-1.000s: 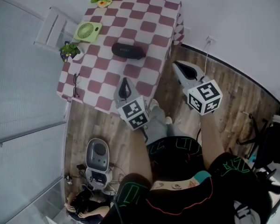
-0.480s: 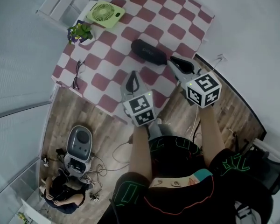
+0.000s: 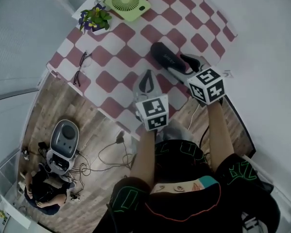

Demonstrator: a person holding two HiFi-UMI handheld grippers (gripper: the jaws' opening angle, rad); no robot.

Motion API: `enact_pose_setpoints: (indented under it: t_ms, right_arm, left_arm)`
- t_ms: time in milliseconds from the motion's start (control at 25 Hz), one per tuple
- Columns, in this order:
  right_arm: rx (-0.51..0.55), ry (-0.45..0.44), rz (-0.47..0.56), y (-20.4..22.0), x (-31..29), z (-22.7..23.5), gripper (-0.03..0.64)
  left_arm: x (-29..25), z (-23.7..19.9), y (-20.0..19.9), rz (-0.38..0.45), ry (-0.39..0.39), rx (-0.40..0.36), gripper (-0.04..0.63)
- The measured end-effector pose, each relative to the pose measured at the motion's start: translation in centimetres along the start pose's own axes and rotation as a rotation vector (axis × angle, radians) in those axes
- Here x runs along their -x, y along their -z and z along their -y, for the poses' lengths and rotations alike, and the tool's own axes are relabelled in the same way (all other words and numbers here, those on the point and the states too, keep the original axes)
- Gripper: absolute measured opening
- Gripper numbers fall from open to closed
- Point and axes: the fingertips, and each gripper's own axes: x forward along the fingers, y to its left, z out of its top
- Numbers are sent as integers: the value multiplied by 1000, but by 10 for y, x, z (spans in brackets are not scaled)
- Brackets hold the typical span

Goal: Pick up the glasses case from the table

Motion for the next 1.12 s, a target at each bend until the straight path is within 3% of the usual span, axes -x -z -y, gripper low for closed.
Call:
enact_pose_setpoints:
  t_ms: [360, 640, 880, 1120]
  right_arm:
    - [88, -20, -257, 18, -56, 6, 348]
    - [130, -43, -333, 25, -77, 8, 348]
    - [180, -58, -314, 26, -81, 5, 341]
    - [100, -73, -144, 5, -57, 14, 333]
  left_arm:
    - [-11, -31, 8, -28, -53, 80, 6]
    - [-10, -48, 4, -26, -125, 103, 6]
    - [-7, -65, 8, -22, -217, 136, 6]
    - [-1, -84, -18, 43, -340, 173, 6]
